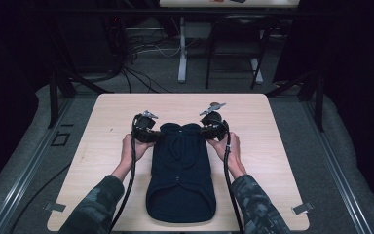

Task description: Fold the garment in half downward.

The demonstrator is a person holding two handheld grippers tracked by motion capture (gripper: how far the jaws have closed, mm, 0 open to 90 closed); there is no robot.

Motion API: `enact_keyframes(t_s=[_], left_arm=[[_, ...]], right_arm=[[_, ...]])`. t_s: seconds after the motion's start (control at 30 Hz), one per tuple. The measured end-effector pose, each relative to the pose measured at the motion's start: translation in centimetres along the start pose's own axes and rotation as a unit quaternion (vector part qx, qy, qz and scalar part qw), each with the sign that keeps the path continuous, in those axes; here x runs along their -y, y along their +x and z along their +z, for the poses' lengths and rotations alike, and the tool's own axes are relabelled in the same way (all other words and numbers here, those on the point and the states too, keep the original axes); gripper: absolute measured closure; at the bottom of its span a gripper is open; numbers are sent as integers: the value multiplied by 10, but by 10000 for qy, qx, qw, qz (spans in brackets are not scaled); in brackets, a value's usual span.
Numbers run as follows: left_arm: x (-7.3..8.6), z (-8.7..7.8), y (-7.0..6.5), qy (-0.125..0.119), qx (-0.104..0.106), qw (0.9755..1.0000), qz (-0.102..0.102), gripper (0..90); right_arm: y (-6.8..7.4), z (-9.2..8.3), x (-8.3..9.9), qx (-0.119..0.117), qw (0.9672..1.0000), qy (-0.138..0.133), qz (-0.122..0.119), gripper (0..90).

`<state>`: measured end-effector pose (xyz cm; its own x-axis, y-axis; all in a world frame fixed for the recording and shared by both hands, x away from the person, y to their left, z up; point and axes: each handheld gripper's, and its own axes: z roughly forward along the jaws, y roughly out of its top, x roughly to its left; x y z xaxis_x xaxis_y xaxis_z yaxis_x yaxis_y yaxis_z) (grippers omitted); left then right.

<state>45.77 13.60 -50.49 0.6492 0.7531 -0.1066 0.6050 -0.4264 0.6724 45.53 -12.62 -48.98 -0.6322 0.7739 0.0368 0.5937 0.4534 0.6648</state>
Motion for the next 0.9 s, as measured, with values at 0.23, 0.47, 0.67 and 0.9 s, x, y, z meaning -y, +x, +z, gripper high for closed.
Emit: enact_keyframes(t_s=[0.23, 0.47, 0.67, 0.9], left_arm=[[-8, -10, -3, -176, -43, 9997, 168, 861], [-13, -23, -9, -397, -71, 9985, 372, 863], [-13, -36, -14, -521, 6, 9972, 532, 863], [-3, -48, -24, -630, 30, 9949, 783, 863]], right_arm=[[4, -10, -3, 115, 9996, -181, -184, 811], [7, -29, -9, 166, 9983, -424, -362, 811], [10, -41, -5, 154, 9974, -514, -473, 811], [19, -56, 2, 73, 9962, -608, -618, 811]])
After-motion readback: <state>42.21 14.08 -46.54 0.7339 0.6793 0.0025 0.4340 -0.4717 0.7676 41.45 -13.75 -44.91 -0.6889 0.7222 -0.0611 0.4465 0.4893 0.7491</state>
